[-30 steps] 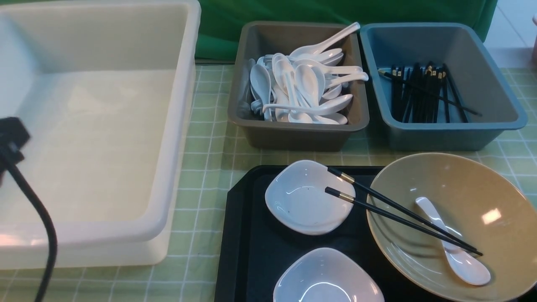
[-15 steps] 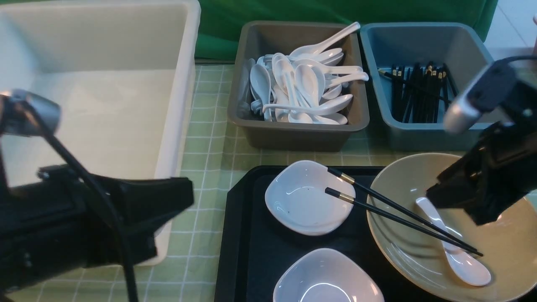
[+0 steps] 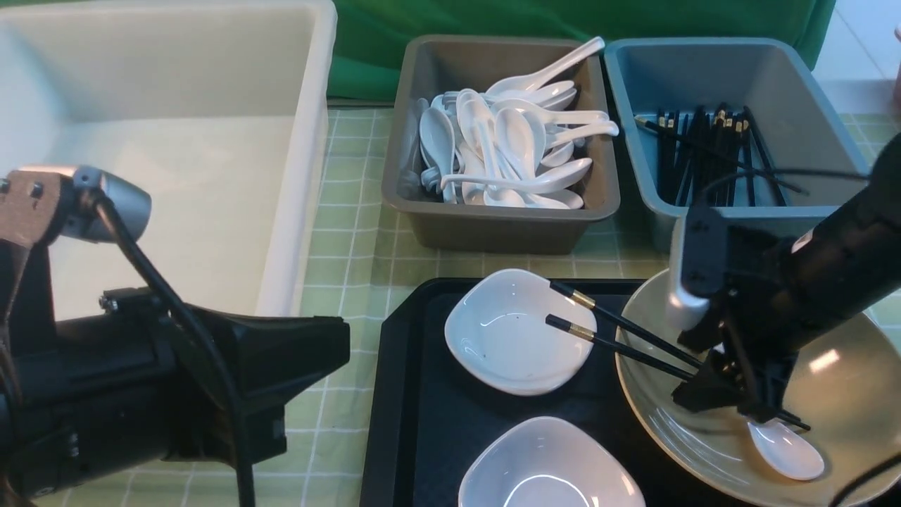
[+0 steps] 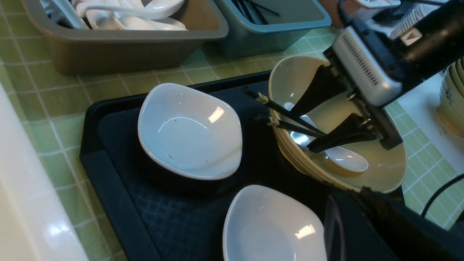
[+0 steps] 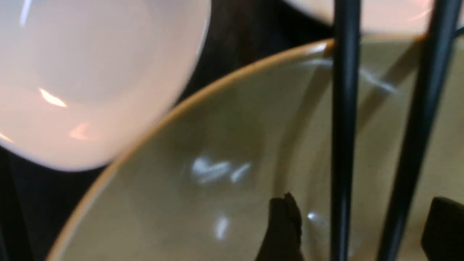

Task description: On green table put chopsticks spoon bowls plates into blue grey white boxes.

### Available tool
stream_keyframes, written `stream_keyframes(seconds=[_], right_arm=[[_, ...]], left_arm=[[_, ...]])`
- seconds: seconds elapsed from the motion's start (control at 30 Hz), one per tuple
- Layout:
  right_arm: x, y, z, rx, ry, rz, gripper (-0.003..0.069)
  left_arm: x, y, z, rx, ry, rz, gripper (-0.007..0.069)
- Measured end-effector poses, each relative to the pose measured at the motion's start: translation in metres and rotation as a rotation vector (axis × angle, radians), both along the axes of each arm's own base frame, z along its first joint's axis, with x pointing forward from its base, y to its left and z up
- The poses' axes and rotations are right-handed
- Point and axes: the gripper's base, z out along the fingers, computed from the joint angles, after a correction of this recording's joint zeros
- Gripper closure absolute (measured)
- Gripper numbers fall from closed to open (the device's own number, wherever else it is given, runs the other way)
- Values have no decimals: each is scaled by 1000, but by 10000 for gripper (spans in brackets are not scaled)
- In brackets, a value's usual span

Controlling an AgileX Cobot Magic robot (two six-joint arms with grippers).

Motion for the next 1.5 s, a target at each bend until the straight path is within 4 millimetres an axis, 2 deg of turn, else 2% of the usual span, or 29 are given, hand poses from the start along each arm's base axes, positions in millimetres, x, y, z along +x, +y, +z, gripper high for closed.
stream_keyframes(seconds=[0.1,0.17,0.27,0.37,0.53,0.6,0.73,0.8,0.83,0.97,1.03,1.1,1.13,1.17,1.3,1.33,1.4,1.5], right_arm=[[3,0,-8,-6,18,-1,228],[3,0,-8,-5,19,-2,303],[3,1,-6,-3,13,-2,500],[3,1,-4,0,3,-3,601],[4,1,5,9,-4,-6,615],[8,3,14,22,3,-8,617],[20,1,41,61,18,-70,617],[30,-5,59,89,22,-160,619],[38,-12,73,109,10,-219,620],[69,-32,105,205,-32,-391,620],[86,-44,112,282,-31,-481,620],[121,-64,117,445,-7,-630,620],[124,-65,117,457,-7,-636,620],[147,-79,114,559,12,-731,620],[195,-108,90,746,42,-931,620],[199,-110,86,754,44,-947,620],[218,-121,64,805,66,-1040,617],[229,-124,37,805,100,-1101,606]], left_arm=[[0,0,0,0,2,-1,627],[0,0,0,-2,4,-1,627],[0,0,0,-2,4,-1,627],[0,0,0,-2,4,-1,627],[0,0,0,-2,4,-1,627],[0,0,0,-3,4,-1,627],[0,0,0,-3,4,-1,627],[0,0,0,-3,4,-1,627],[0,0,0,-5,4,0,627],[1,-1,2,-25,-8,4,627],[1,-1,3,-26,-25,-3,627],[1,-3,4,-13,-61,-36,627],[1,-3,4,-12,-63,-39,627],[1,-5,4,-16,-74,-56,627],[2,-9,5,-33,-88,-88,627],[2,-9,5,-34,-87,-89,627],[3,-10,5,-43,-86,-94,627],[2,-10,5,-46,-81,-99,627]])
